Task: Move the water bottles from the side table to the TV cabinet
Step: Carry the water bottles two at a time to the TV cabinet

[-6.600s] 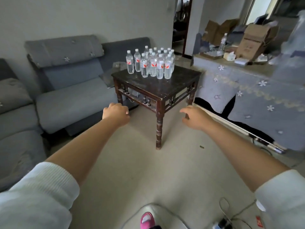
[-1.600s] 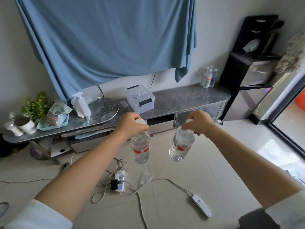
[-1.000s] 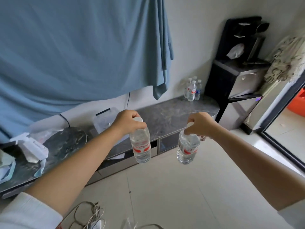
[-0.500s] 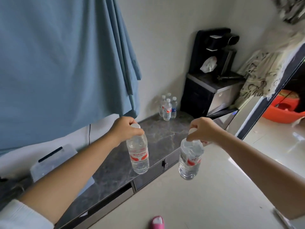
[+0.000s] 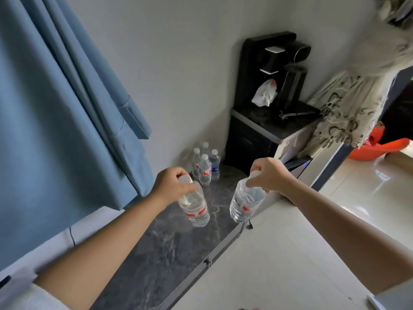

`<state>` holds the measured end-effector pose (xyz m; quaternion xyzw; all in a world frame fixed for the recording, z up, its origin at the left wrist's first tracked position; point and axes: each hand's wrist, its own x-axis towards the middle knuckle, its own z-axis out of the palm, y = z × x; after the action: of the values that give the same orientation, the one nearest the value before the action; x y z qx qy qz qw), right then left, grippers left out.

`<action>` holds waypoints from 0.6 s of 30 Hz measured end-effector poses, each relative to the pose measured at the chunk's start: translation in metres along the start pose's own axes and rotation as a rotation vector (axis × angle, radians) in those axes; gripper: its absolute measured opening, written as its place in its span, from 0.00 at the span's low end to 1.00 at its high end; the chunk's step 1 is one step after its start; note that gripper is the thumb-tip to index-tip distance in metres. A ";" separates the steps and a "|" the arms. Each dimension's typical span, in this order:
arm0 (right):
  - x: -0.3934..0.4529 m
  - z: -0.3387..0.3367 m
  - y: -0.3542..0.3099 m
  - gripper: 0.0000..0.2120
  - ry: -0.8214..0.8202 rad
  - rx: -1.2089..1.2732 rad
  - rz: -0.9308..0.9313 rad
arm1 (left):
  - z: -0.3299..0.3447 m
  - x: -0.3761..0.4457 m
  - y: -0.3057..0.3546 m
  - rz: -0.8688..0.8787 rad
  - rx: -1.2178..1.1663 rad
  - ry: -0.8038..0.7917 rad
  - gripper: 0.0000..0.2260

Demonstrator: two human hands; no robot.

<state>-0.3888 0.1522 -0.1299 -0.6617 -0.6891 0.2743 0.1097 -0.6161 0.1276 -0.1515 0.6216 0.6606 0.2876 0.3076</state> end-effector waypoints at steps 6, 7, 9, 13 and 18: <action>0.089 -0.020 0.030 0.09 -0.129 -0.047 -0.006 | 0.050 0.081 0.008 -0.126 -0.010 -0.020 0.14; 0.102 -0.025 0.036 0.10 -0.152 -0.045 -0.025 | 0.058 0.094 0.008 -0.150 -0.003 -0.017 0.14; 0.128 -0.034 0.047 0.08 -0.205 -0.045 -0.066 | 0.074 0.116 0.008 -0.198 0.009 -0.024 0.13; 0.184 -0.045 0.068 0.06 -0.293 -0.069 -0.160 | 0.110 0.156 0.012 -0.254 0.034 -0.025 0.12; 0.258 -0.035 0.096 0.08 -0.301 -0.103 -0.191 | 0.160 0.201 0.006 -0.370 0.028 0.062 0.09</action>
<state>-0.3151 0.4085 -0.2058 -0.5494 -0.7706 0.3229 -0.0032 -0.4974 0.3283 -0.2597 0.4847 0.7766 0.2359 0.3261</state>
